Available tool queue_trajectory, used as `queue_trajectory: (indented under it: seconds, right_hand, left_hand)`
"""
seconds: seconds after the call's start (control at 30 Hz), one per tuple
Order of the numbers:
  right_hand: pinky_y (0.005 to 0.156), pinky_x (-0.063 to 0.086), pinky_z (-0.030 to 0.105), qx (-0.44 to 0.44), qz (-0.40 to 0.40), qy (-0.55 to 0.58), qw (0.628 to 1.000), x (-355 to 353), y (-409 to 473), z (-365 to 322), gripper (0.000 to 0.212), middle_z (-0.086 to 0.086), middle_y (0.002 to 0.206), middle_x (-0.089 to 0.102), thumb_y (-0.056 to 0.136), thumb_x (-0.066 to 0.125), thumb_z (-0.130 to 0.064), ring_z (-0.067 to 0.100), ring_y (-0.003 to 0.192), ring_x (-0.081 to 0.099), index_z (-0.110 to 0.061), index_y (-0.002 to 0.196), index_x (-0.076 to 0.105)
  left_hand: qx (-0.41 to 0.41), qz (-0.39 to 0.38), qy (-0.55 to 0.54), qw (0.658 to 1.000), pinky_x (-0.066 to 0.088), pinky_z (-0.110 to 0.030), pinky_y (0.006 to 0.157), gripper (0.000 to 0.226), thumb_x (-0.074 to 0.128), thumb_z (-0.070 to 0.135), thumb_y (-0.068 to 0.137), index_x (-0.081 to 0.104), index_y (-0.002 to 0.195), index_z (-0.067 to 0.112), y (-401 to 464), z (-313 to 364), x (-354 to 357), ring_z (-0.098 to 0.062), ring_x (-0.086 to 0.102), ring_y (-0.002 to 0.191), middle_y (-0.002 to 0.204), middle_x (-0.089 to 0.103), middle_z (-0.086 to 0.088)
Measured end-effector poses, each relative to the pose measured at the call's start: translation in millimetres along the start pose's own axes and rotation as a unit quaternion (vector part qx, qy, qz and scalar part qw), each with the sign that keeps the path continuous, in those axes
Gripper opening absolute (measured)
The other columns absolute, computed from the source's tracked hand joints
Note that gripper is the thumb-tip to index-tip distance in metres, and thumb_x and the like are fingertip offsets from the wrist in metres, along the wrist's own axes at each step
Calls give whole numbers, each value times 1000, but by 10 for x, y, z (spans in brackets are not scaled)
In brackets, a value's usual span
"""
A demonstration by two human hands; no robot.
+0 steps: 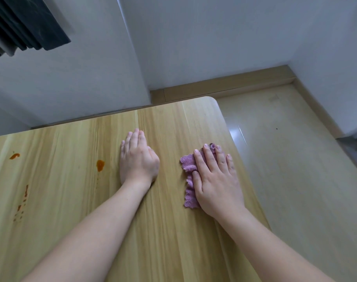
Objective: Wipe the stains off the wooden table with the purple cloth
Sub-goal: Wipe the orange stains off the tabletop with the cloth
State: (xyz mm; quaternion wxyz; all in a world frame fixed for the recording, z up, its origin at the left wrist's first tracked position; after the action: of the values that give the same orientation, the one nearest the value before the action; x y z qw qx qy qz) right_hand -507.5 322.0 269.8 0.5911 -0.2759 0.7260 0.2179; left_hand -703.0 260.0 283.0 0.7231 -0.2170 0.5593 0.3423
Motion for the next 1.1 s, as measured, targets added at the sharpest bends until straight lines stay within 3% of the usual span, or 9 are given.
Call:
queue_trajectory:
  seconds: [0.37,0.67,0.9,1.1]
  right_hand:
    - [119,-4,41,4,-12,-12,1000,-10,24,-34,59,-3,162,6,97,17,-45,21,148,-5,-29,154,14]
    - [119,-1,41,2,-18,-24,1000,-43,9,-59,57,-3,162,6,99,17,-44,21,148,-3,-29,154,15]
    - [119,-3,42,54,-29,-29,998,-29,12,-111,57,0,162,4,99,19,-42,24,148,-4,-27,154,12]
    - [119,-5,44,81,-25,-27,996,116,245,-657,59,6,162,0,99,16,-42,29,148,-6,-23,154,7]
  left_hand:
    - [8,-45,24,999,3,-36,120,55,27,23,97,22,149,7,-90,2,-47,-22,10,147,158,18,-8]
    - [67,-53,44,995,-5,-31,119,55,31,21,97,20,150,11,-1060,-362,-467,-16,5,147,159,15,-2]
    - [27,-53,57,997,-3,-32,119,56,31,20,97,19,150,9,-1027,-842,-546,-18,4,147,160,13,-4]
    - [33,-45,46,997,-3,-33,119,56,30,20,97,17,150,9,-758,-1105,-533,-19,3,147,160,11,-4]
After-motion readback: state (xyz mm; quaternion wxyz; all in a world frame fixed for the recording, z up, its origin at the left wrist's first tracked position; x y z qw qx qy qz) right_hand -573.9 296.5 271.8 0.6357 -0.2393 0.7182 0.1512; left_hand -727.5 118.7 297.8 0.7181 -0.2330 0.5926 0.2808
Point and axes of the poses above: each hand's wrist, its own y-axis towards the middle knuckle, its own x-axis out of the palm, z = x × y, the point moved 7 cm from there along y, towards the middle knuckle
